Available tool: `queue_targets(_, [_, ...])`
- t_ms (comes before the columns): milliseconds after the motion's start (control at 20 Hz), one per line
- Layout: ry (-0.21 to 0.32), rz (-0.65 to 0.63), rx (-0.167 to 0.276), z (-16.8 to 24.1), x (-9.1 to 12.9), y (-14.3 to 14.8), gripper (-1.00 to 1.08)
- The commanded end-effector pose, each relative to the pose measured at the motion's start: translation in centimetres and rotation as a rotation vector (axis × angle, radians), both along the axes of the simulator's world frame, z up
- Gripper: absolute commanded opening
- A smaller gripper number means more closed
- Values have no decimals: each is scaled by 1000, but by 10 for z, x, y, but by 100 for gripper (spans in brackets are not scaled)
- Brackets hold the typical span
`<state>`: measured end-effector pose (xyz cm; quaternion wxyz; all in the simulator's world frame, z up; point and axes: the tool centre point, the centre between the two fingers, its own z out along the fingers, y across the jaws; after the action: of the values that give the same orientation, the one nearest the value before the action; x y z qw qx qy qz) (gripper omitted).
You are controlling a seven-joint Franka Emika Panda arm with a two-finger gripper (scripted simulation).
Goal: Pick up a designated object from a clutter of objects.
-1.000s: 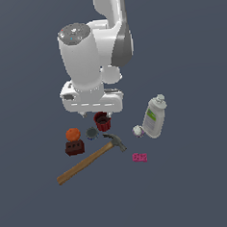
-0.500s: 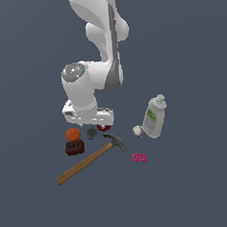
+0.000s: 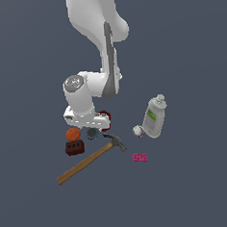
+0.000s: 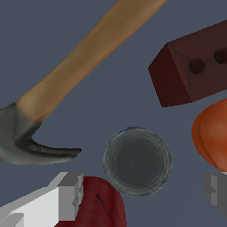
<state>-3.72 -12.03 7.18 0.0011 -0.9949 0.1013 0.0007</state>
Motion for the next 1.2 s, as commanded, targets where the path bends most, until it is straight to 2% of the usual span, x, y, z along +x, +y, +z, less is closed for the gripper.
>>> queue_targets(0, [-1, -3, -2, -6, -3, -2, 100])
queue_targets(400, [0, -4, -2, -12, -4, -3, 100])
queue_targets(850, [0, -5, -2, -49, -5, -3, 100])
queue_targets(1150, [-1, -5, -2, -58, -4, -3, 100])
